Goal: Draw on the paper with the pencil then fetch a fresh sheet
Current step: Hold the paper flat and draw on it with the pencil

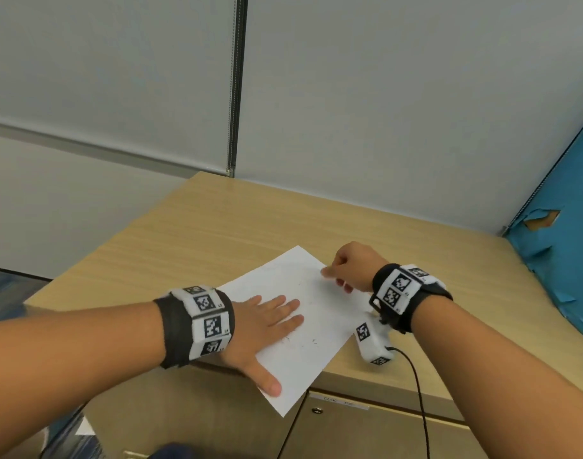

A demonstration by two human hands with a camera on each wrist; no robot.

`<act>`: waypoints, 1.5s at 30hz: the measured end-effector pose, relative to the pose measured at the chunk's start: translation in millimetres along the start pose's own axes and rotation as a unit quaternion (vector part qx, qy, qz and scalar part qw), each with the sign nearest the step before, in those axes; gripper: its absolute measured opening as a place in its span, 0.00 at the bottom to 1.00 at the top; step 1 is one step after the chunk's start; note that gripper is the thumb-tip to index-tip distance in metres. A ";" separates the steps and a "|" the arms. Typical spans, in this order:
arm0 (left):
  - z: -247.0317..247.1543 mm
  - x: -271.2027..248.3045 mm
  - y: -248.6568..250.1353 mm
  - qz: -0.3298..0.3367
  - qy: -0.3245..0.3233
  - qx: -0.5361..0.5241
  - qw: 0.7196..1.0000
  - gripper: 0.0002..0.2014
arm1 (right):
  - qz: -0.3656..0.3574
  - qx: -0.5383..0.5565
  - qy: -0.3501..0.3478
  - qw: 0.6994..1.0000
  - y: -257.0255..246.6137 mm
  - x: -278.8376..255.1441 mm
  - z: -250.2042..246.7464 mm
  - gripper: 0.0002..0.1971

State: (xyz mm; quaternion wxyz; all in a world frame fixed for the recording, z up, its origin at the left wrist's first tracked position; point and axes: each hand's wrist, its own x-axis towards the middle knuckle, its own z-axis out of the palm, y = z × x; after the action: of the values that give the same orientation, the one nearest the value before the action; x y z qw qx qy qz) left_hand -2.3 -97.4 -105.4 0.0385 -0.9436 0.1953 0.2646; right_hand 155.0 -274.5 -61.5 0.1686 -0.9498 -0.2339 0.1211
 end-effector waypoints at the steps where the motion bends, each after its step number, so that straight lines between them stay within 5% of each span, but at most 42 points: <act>1: -2.2 -1.2 -5.0 0.011 -0.004 -0.020 1.000 0.54 | 0.002 0.006 0.018 1.000 4.6 -1.3 -6.3 0.17; 6: -24.5 -5.8 -40.4 0.032 -0.025 -0.139 0.989 0.39 | 0.009 -0.032 0.030 0.999 35.0 -20.5 -18.0 0.12; 12: -41.4 -7.4 -45.2 0.013 0.048 -0.152 0.987 0.34 | 0.016 -0.031 0.005 0.999 66.8 -51.1 -2.6 0.09; 17: -43.1 14.3 -38.8 -0.026 0.081 -0.057 0.995 0.47 | -0.028 -0.049 -0.005 0.998 39.1 -47.1 13.8 0.15; 22: -39.1 52.6 -33.9 -0.071 0.036 -0.005 0.997 0.60 | -0.115 -0.072 -0.027 0.990 -6.0 -38.7 31.8 0.14; 25: -31.8 62.8 -33.8 -0.076 0.010 0.008 0.997 0.59 | -0.149 -0.073 -0.079 0.983 -17.3 -38.2 41.4 0.11; 30: -31.5 64.6 -35.7 -0.077 0.008 -0.007 0.997 0.61 | -0.088 -0.097 -0.010 0.991 -9.4 -15.5 28.0 0.08; 35: -34.4 63.3 -33.3 -0.083 -0.004 0.013 0.996 0.60 | -0.187 -0.128 -0.175 0.958 -29.9 -35.4 36.7 0.13; 40: -31.9 66.4 -35.0 -0.088 -0.009 0.004 0.996 0.63 | -0.124 -0.165 -0.063 0.976 -20.5 -10.2 18.5 0.12; 45: -35.5 62.8 -32.2 -0.092 -0.011 0.008 0.996 0.61 | -0.186 -0.142 -0.180 0.956 -30.8 -32.4 30.3 0.10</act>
State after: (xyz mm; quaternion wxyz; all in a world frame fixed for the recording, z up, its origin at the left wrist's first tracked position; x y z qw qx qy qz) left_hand 76.6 -95.9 -108.2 0.0720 -0.9544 0.1094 0.2684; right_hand 105.3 -256.6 -72.7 0.0069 -0.8665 -0.4472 0.2218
